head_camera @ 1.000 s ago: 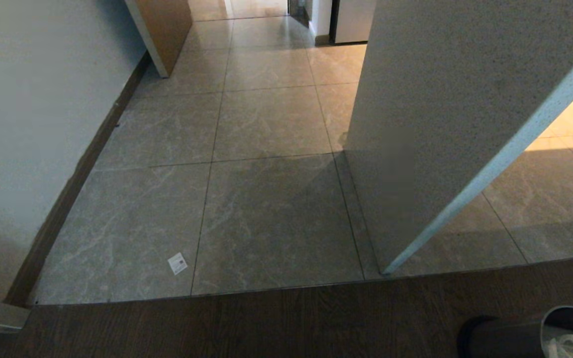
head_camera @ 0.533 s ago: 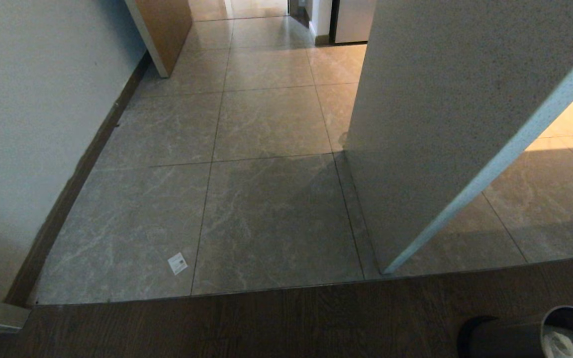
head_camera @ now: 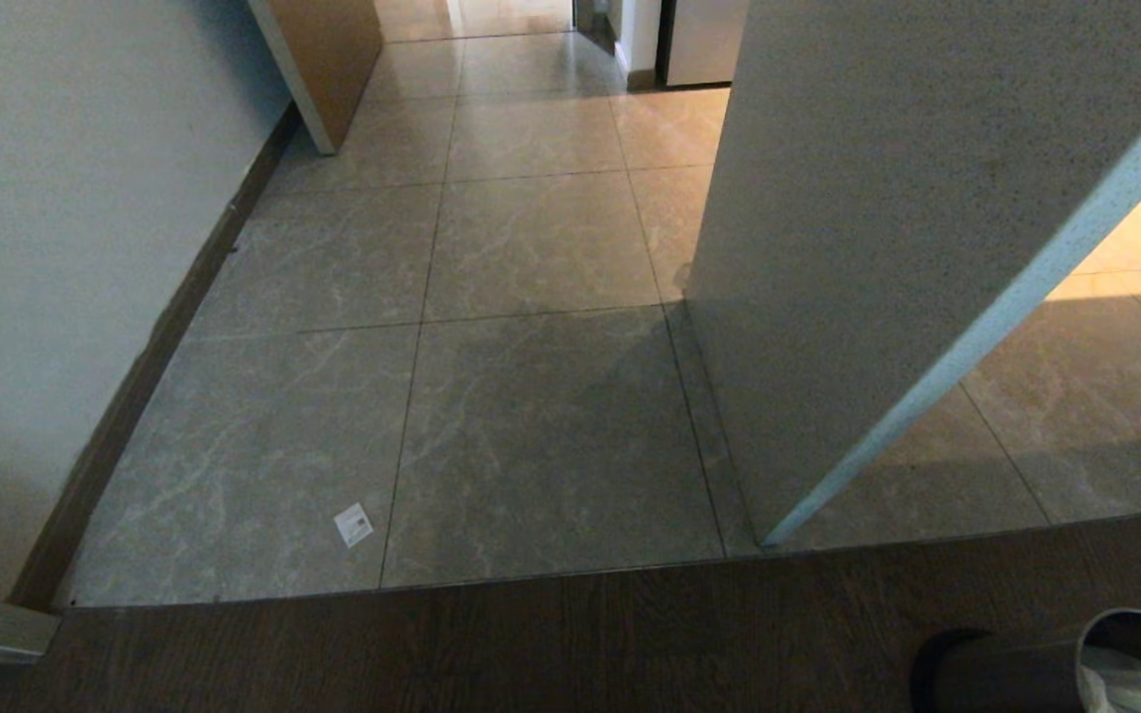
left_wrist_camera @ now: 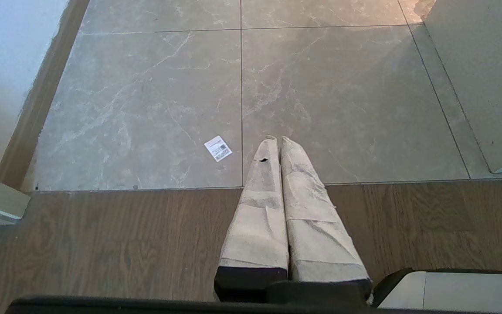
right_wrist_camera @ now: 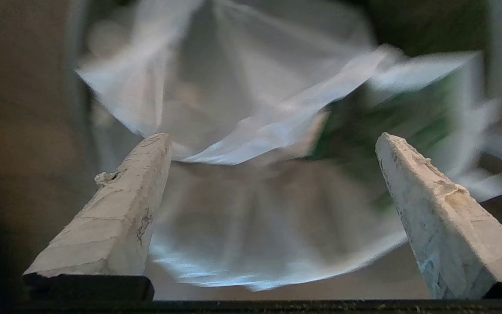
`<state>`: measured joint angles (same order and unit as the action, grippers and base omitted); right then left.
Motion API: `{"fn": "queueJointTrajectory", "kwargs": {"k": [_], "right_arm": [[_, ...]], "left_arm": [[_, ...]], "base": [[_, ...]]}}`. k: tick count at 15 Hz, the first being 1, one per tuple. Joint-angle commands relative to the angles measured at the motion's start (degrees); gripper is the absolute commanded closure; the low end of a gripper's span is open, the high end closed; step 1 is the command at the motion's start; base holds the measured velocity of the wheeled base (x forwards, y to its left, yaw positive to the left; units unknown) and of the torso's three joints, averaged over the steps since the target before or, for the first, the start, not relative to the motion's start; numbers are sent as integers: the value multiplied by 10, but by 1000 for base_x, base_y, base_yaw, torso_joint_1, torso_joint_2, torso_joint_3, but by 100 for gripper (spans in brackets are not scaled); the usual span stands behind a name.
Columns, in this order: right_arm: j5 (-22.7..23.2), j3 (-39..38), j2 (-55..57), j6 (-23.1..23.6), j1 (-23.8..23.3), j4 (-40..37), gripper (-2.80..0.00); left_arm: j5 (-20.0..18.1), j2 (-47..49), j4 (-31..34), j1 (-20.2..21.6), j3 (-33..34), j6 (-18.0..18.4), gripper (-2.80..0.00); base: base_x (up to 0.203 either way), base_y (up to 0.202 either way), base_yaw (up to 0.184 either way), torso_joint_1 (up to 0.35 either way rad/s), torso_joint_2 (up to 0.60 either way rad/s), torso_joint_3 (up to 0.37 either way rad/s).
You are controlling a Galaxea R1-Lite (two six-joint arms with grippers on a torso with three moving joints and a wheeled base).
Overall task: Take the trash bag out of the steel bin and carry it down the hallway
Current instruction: Pick up the trash bag
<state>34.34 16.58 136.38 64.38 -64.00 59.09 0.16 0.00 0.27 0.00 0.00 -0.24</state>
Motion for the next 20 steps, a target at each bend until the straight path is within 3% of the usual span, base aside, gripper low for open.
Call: {"fn": "queueJointTrajectory", "kwargs": {"k": [1,6,13,15,20], "right_arm": [[16,-2,8,-96,2,2,-280],[88,6,20,-205,1,6,-280],[94,-7,-44,-278,0,0,-280],[95,-24,-80,-320,-6,-16,-280],[88,-3,-65,-350,-15,-52,-280]], "left_arm": [[0,0,0,0,0,0,0],[0,0,0,0,0,0,0],[0,0,0,0,0,0,0],[0,0,0,0,0,0,0],[0,0,0,0,0,1,0]], "base": [[0,0,0,0,0,0],[0,0,0,0,0,0],[0,0,0,0,0,0],[0,0,0,0,0,0],[0,0,0,0,0,0]]}}
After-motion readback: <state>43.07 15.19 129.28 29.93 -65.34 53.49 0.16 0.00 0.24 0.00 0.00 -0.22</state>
